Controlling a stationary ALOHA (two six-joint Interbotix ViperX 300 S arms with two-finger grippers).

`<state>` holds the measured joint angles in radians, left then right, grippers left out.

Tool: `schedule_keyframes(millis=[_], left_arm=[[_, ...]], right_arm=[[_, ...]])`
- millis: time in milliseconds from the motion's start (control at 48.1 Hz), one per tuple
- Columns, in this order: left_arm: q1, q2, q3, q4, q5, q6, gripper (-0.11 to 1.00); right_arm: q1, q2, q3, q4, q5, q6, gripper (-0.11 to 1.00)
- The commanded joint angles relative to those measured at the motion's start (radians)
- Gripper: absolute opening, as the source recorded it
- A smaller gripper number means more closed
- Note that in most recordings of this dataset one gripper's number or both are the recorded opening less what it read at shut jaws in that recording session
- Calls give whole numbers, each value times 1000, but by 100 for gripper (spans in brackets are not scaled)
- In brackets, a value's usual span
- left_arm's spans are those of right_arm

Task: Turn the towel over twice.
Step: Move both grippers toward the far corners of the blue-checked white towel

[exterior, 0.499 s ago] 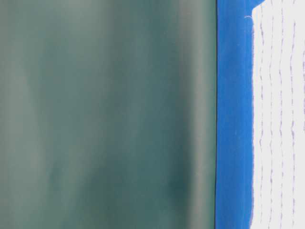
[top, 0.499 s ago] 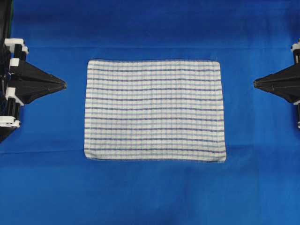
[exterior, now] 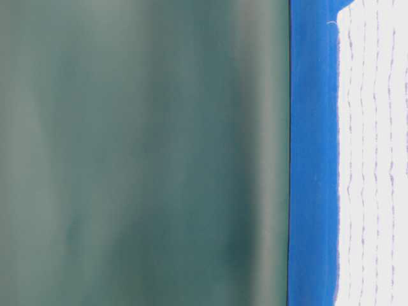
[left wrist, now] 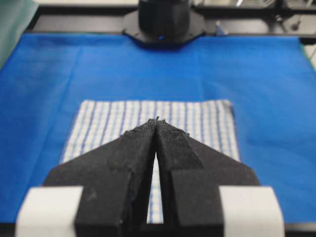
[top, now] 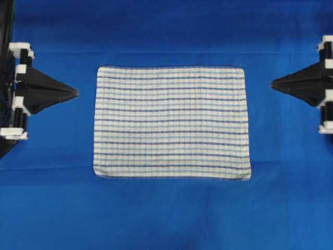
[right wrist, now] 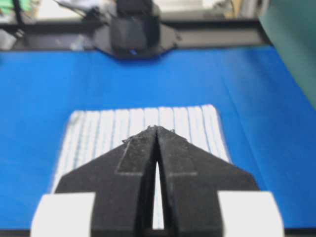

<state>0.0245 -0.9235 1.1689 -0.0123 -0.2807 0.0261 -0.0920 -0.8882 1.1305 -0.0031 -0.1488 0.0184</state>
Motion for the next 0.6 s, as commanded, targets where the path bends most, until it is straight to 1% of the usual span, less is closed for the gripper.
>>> schedule_keyframes(millis=[0, 229, 250, 270, 312, 375, 458, 499, 583], left_arm=[[23, 28, -6, -3, -3, 2, 0], [86, 100, -5, -3, -5, 0, 1], [92, 109, -3, -3, -3, 0, 2], [100, 121, -3, -3, -5, 0, 3], [110, 138, -3, -3, -5, 0, 10], [130, 164, -2, -3, -5, 0, 25], [156, 204, 3, -5, -8, 0, 51], [167, 225, 8, -5, -9, 0, 64], [199, 275, 15, -5, -17, 0, 84]], right_arm=[[-35, 34, -21, 3, 0, 6, 0], [-129, 146, -18, 5, 0, 29, 2], [-138, 160, -18, 5, 0, 31, 3], [-146, 173, -20, 5, 0, 31, 7], [-164, 201, -23, 6, 0, 31, 20], [-193, 250, -31, 6, 0, 32, 38], [-229, 334, -43, 6, 0, 31, 60], [-241, 371, -52, 6, 0, 31, 65], [-258, 443, -67, 6, 0, 31, 61]])
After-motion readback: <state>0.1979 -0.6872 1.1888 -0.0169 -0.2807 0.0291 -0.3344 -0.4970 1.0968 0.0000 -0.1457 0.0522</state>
